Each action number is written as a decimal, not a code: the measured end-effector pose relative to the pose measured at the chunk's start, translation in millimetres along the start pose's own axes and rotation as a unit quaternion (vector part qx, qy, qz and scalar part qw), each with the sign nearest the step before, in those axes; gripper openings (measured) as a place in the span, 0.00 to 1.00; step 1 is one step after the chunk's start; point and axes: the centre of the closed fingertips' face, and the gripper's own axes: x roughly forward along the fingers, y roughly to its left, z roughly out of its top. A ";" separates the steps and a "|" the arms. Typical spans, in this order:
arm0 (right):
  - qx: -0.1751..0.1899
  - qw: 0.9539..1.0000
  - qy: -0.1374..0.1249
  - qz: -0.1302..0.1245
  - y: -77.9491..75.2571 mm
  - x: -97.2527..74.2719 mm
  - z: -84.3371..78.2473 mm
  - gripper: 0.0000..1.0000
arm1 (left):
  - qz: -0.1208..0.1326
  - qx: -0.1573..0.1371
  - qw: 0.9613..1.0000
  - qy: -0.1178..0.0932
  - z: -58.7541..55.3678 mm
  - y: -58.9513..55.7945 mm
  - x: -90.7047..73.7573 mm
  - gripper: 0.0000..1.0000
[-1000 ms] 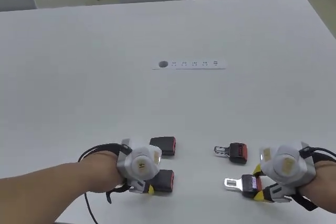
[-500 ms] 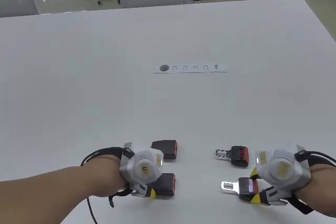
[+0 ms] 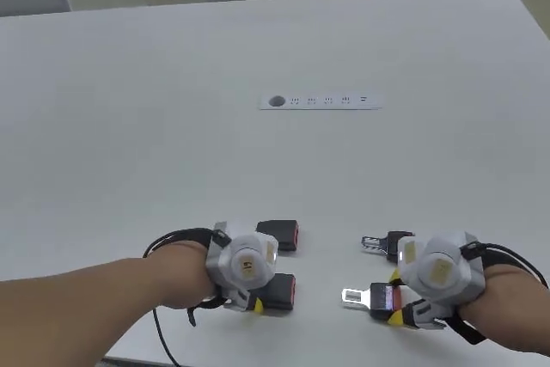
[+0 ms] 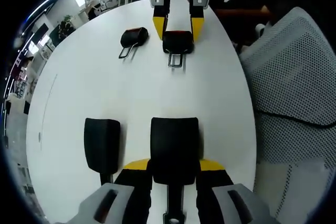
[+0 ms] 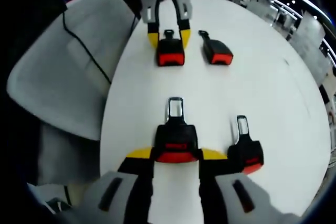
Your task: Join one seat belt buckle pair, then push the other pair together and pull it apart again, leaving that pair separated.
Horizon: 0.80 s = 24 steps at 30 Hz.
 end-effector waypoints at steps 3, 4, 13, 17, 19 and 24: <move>-0.001 1.000 -0.003 0.001 1.0 5.9 10.8 0.32 | 0.000 -0.001 1.000 -0.001 -0.3 -0.2 0.3 0.33; -0.001 1.000 -0.003 0.001 1.1 7.5 13.4 0.32 | 0.000 -0.001 1.000 -0.001 -0.3 -0.3 0.4 0.33; -0.009 1.000 -0.006 0.005 3.7 23.9 43.1 0.32 | -0.003 -0.002 1.000 -0.004 0.4 -1.1 0.4 0.33; -0.018 1.000 -0.004 0.003 2.7 28.9 52.4 0.32 | -0.004 -0.003 1.000 -0.003 0.2 -0.7 0.8 0.33; -0.017 1.000 -0.004 0.008 3.7 30.3 54.7 0.32 | -0.005 -0.002 1.000 -0.001 0.2 -0.5 1.1 0.33; -0.015 1.000 -0.004 0.010 3.2 32.3 57.4 0.32 | -0.007 -0.002 1.000 0.003 0.0 -0.1 1.8 0.33</move>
